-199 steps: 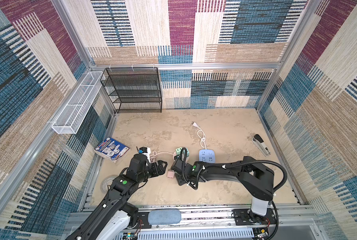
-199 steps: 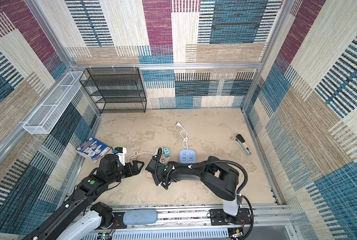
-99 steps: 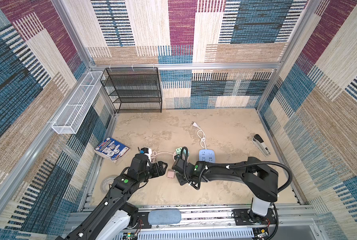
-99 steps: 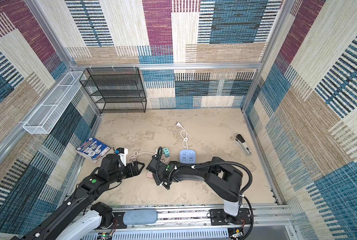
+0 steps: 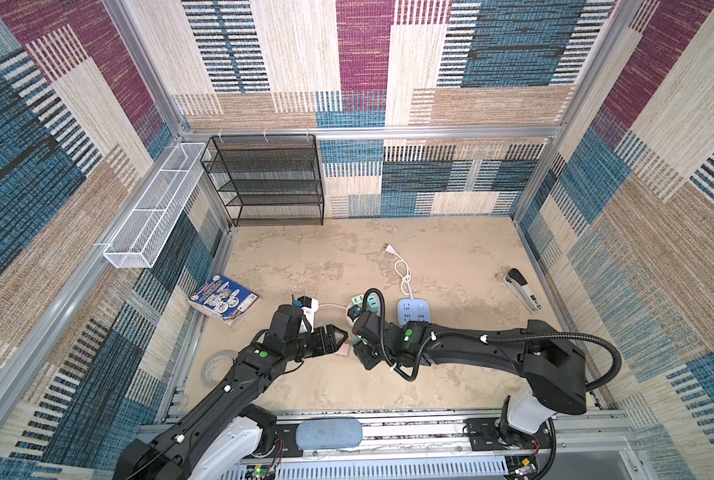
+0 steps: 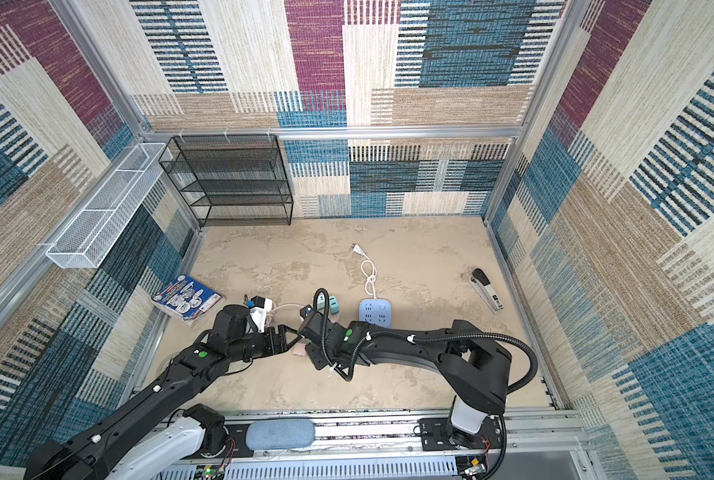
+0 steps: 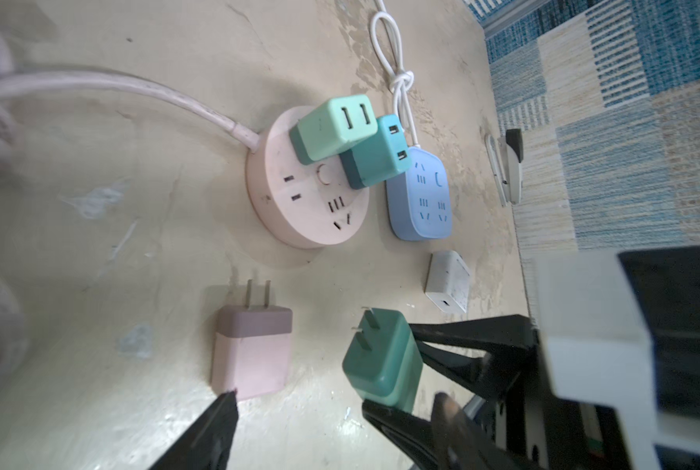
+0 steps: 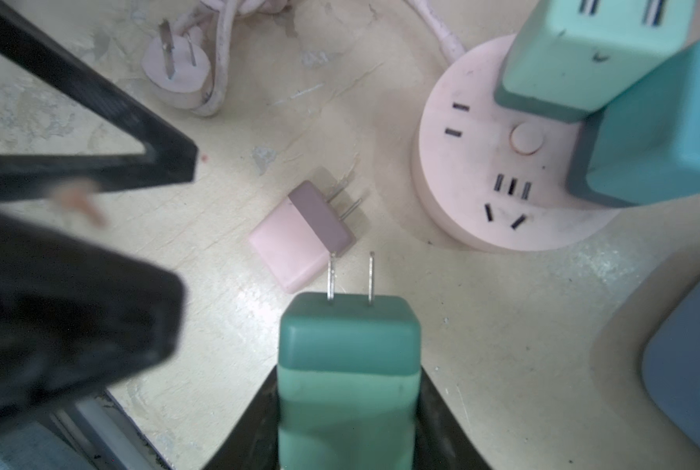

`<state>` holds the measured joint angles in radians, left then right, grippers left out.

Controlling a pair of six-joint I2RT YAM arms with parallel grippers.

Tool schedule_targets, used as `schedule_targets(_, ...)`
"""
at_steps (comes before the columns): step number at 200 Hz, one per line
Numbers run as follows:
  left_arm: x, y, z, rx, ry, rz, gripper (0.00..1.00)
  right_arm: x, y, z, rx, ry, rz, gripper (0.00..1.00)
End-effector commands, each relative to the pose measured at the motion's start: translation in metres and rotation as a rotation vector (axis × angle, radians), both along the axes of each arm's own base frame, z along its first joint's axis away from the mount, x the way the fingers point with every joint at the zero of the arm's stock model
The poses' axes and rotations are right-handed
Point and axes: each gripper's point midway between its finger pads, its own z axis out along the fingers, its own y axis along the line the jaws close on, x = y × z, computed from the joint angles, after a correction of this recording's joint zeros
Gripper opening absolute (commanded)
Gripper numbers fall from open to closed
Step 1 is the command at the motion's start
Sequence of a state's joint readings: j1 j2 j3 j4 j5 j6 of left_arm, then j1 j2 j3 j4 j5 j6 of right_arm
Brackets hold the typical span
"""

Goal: Insert the plug
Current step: 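Lift the green adapter toward the left gripper while the left gripper grasps it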

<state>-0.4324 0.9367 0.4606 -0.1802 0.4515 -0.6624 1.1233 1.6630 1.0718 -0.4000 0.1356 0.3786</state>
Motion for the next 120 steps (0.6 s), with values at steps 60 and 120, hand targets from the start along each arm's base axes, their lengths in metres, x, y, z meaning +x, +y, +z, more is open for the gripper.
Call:
schedule_targets(60, -0.009, -0.030, 0.016, -0.176, 0.014, -0.136, 0.73, -0.005, 0.013, 0.023, 0.096, -0.020, 0.062, 0.19)
schedule_targets(120, -0.011, -0.037, 0.018, -0.238, 0.030, -0.164, 0.65, -0.006, 0.016, 0.040, 0.140, -0.045, 0.087, 0.16)
